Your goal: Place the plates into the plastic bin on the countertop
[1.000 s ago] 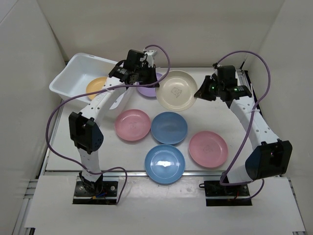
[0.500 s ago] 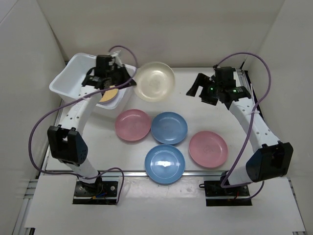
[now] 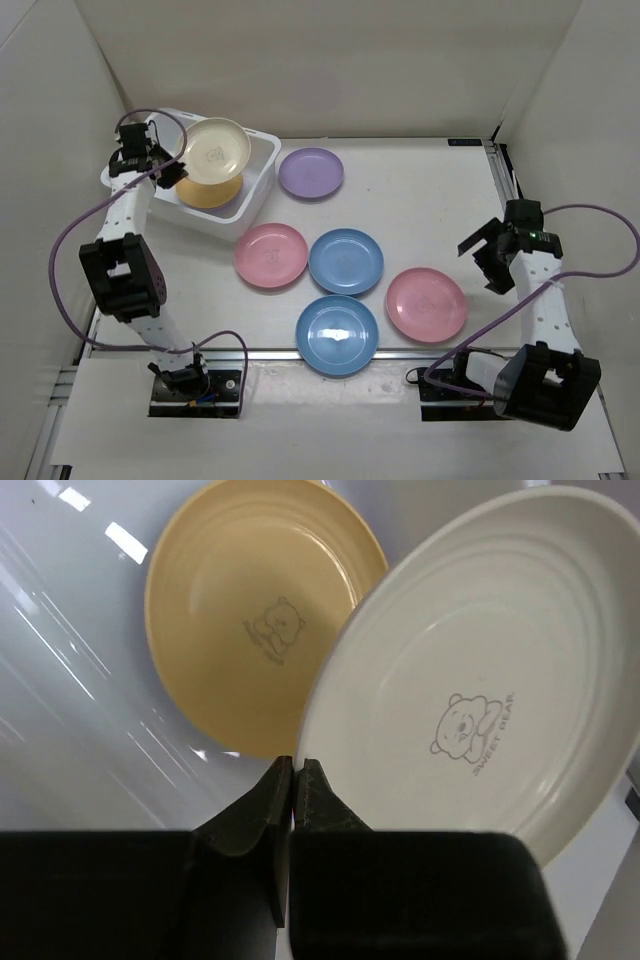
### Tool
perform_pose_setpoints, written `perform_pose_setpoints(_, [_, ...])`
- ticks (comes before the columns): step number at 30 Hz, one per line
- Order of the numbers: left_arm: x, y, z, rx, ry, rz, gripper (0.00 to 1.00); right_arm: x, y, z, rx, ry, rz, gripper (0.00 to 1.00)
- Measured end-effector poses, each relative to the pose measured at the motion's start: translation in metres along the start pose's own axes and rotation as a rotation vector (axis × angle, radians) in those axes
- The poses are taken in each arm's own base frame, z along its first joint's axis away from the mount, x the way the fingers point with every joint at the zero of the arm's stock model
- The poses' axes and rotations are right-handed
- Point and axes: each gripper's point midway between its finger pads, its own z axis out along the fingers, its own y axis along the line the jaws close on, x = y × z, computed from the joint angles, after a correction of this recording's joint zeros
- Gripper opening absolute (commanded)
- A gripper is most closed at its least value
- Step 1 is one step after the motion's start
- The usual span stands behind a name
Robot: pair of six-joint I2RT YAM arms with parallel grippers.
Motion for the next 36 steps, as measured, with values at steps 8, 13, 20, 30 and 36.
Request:
perform_pose_setpoints(8, [-0.007,0.038,0.070,-0.216,0.050,-0.027,0.10,0.020,-0.062,0.016,0.137,0.047,0.197,0.99])
perform_pose_setpoints(13, [0.001,0.060,0.085,-0.330,0.092,-0.021,0.10,0.041,-0.089,0.029,0.191,0.097,0.322,0.99])
perform_pose_setpoints(20, [-0.003,0.063,0.088,-0.393,0.100,0.003,0.47,0.040,-0.092,0.037,0.174,0.104,0.386,0.99])
perform_pose_setpoints(30, [-0.020,0.035,0.081,-0.333,0.065,0.041,0.99,0.065,-0.089,0.059,0.122,0.211,0.361,0.98])
perform_pose_setpoints(36, [-0.014,0.015,0.080,-0.270,0.087,0.066,1.00,0.074,-0.083,0.069,0.056,0.211,0.356,0.85])
